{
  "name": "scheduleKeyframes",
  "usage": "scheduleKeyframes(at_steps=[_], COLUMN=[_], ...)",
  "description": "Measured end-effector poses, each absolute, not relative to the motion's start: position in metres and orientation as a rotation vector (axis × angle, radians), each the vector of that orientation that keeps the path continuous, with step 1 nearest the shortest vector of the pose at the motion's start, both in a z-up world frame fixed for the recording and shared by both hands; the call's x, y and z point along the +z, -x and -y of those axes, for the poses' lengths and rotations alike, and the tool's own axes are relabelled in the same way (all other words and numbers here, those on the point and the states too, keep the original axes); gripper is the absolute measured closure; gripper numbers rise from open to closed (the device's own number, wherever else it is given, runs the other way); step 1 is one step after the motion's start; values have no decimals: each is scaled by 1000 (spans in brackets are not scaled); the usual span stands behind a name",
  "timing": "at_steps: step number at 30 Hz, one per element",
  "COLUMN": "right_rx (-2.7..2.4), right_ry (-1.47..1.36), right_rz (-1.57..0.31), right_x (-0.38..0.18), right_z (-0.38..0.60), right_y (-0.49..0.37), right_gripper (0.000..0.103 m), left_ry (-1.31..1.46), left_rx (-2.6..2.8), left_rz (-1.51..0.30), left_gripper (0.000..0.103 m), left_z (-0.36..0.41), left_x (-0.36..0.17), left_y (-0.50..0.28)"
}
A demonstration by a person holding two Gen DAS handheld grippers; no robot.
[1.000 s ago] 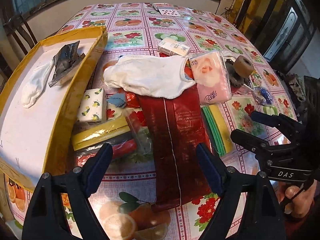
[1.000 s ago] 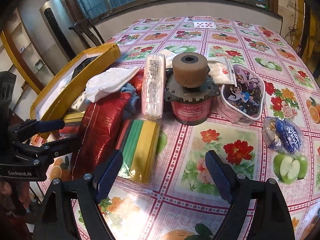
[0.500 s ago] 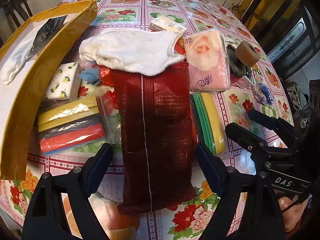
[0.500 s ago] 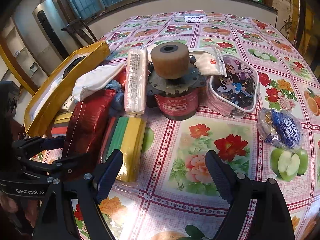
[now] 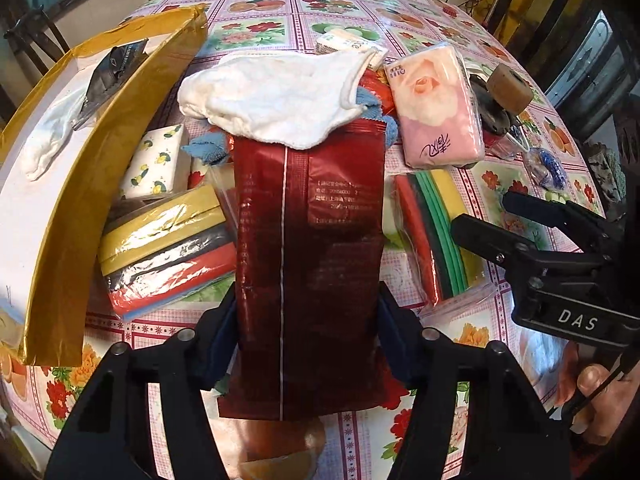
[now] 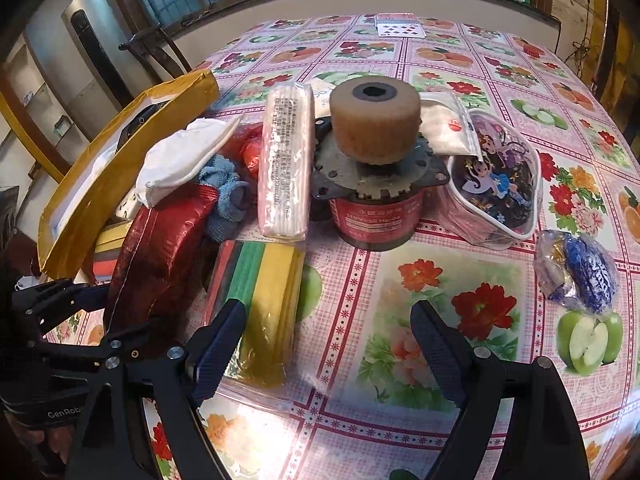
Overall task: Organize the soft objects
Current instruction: 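Grasp the red foil bag with the left gripper while the right gripper grasps the striped sponge pack, then place the red foil bag and sponge pack into the yellow box, opening both grippers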
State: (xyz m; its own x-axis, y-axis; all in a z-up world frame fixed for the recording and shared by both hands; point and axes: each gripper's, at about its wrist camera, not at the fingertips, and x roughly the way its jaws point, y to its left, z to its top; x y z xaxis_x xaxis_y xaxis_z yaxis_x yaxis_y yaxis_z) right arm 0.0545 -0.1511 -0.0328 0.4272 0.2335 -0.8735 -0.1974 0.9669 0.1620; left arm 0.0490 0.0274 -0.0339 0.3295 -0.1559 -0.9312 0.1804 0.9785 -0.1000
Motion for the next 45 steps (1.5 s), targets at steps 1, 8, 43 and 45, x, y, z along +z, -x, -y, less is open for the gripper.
scheduleKeyframes(at_steps=[1, 8, 43, 45], right_rx=[269, 290, 428, 441], right_ry=[-40, -16, 1, -5], right_rz=[-1098, -1116, -1023, -1015], right_x=[-33, -33, 15, 21], right_z=[148, 126, 125, 119], right_y=[-56, -60, -18, -21], right_gripper=[17, 16, 62, 62], left_ry=[-25, -25, 1, 8], left_rx=[-219, -210, -315, -316], left_rz=[-1216, -1206, -1129, -1101], left_gripper=[42, 42, 56, 56], left_z=[-30, -36, -57, -63], left_x=[-34, -34, -4, 7], left_y=[-49, -46, -4, 1])
